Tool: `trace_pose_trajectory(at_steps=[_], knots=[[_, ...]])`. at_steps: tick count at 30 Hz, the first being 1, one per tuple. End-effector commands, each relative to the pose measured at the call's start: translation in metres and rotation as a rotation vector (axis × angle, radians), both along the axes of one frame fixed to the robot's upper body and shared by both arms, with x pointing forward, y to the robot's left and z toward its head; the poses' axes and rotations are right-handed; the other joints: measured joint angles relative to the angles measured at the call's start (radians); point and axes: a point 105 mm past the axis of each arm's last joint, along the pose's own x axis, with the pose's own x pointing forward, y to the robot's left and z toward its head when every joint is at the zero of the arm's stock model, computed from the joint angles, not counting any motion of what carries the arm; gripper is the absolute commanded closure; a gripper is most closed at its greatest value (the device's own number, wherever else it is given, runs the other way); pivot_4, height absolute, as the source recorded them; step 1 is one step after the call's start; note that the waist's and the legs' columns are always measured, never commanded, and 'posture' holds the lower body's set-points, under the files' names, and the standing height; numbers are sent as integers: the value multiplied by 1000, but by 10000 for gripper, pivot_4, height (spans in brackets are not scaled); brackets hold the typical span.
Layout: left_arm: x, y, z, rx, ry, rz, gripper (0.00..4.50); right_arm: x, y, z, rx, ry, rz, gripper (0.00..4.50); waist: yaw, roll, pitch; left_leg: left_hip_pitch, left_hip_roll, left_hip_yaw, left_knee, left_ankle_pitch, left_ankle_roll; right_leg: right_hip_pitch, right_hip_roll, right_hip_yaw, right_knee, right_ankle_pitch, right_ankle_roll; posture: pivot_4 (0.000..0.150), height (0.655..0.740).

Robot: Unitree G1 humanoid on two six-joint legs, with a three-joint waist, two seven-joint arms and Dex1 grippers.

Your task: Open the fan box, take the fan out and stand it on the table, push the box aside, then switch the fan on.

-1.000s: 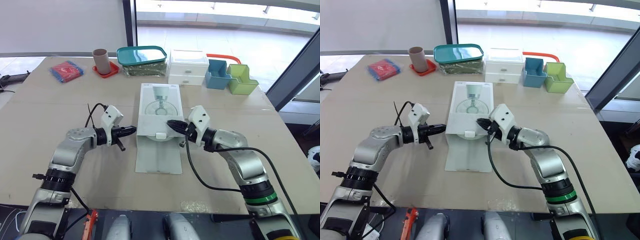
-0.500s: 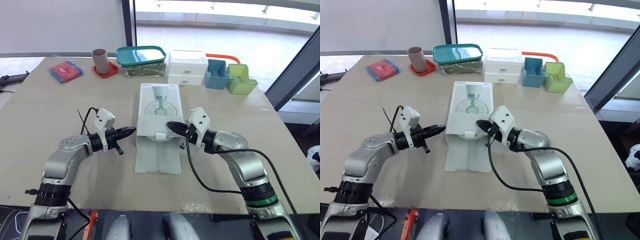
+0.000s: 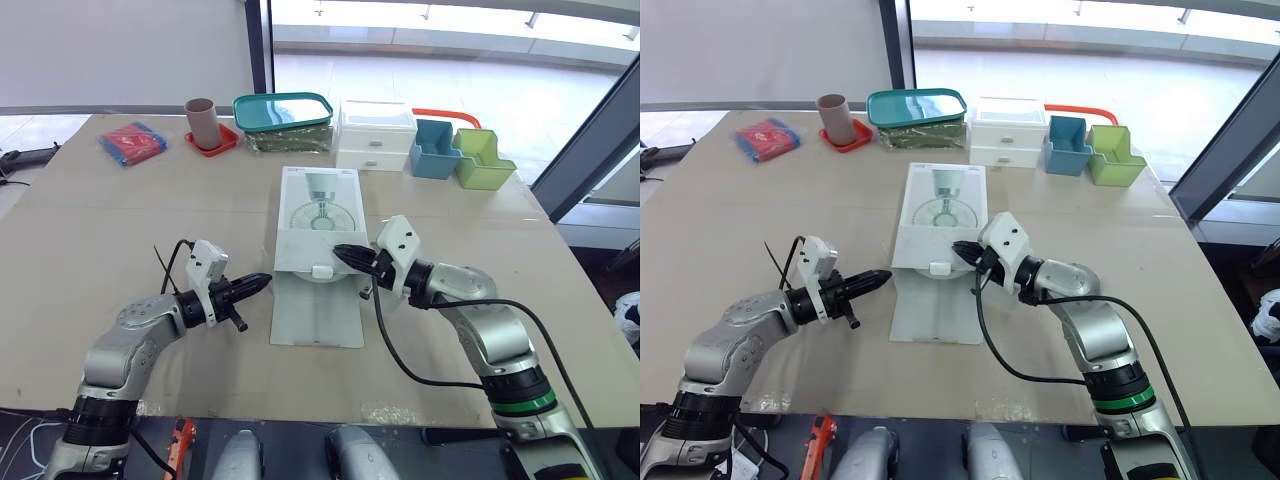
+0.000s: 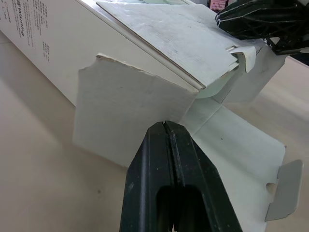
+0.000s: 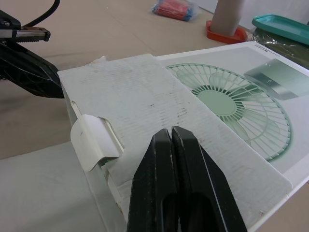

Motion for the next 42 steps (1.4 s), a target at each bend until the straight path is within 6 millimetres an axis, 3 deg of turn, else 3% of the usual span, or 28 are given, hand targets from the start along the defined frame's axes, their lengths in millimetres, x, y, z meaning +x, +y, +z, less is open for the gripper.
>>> trace_pose_trajectory(at_steps=[1, 16, 23, 28, 35, 42], knots=[[-1, -2, 17, -15, -63, -12, 45000, 0, 0, -1, -4, 10, 8, 44404, 0, 0, 0, 0, 0, 0, 0, 0, 0, 0, 0, 0, 0, 0, 0, 1500, 7400], [-28, -17, 9, -53, 100, -185, 45000, 2, -1, -1, -6, 10, 2, 44404, 0, 0, 0, 0, 0, 0, 0, 0, 0, 0, 0, 0, 0, 0, 0, 1500, 7400], [-41, -25, 3, -76, 144, -188, 45000, 1, -2, -1, -7, 10, 0, 44404, -1, 0, 0, 0, 0, 0, 0, 0, 0, 0, 0, 0, 0, 0, 0, 1500, 7400], [-48, -29, 10, -141, 138, -187, 45000, 2, -2, 0, -8, 11, 2, 44404, 0, 0, 0, 0, 0, 0, 0, 0, 0, 0, 0, 0, 0, 0, 0, 1500, 7400], [-82, -38, 9, -188, 254, -317, 45000, 3, 1, 0, -8, 11, 11, 44404, -3, 0, 0, 0, 1, 0, -1, 0, 0, 0, 0, 0, 0, -1, 0, 1500, 7400], [-87, -38, 12, -176, 224, -334, 45000, 3, 2, 0, -8, 12, 15, 44404, -3, 0, 0, 1, 0, 1, 0, 0, 0, 0, 0, 1, 0, -1, 0, 1500, 7400]])
